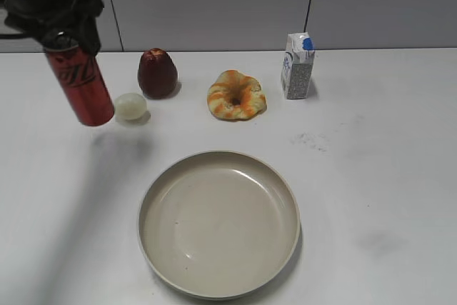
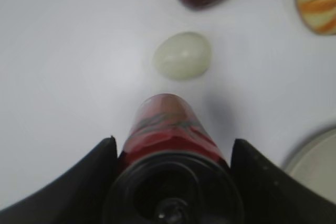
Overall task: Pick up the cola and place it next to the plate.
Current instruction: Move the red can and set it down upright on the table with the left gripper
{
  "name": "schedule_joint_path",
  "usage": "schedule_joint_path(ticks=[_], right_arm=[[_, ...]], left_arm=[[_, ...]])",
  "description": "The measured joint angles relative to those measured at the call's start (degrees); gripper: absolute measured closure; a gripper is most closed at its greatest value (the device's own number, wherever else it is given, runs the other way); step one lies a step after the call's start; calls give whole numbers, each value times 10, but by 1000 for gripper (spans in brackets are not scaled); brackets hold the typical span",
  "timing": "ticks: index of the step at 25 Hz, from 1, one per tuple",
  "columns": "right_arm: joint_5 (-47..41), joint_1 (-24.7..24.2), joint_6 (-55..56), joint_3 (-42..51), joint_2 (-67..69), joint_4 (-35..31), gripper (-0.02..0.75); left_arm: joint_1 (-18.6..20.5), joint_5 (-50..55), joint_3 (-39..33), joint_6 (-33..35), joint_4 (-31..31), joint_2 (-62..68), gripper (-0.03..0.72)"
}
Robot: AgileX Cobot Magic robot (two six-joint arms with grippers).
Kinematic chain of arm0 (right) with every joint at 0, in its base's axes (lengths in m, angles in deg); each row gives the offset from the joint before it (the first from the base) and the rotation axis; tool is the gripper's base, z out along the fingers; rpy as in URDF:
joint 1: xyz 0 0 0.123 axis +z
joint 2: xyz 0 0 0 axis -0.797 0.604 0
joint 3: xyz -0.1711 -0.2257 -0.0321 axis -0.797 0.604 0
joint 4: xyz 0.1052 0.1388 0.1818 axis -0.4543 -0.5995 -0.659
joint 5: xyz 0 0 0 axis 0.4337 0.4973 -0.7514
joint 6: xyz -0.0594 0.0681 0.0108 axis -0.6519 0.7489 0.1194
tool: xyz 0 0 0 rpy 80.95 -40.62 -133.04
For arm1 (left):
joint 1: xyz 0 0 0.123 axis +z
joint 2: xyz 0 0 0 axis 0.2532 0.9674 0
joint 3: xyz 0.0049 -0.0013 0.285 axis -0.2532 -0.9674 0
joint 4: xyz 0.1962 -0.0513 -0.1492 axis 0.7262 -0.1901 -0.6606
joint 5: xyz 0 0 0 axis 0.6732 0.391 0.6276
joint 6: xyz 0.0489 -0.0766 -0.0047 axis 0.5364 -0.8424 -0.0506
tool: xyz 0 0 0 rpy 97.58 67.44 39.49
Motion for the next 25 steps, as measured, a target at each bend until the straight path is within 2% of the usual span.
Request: schedule_joint_path(ticks=[7, 13, 17, 25], right_arm=[[0, 0, 0, 0, 0, 0, 202], [0, 0, 0, 0, 0, 0, 202], [0, 0, 0, 0, 0, 0, 202], [0, 0, 0, 0, 0, 0, 202]], left_arm=[[-98, -9, 78, 0, -23, 15, 194], [-154, -29, 94, 0, -27, 83, 194], [-173, -58, 94, 0, -29, 114, 194], [-174, -63, 97, 0, -54, 147, 194]])
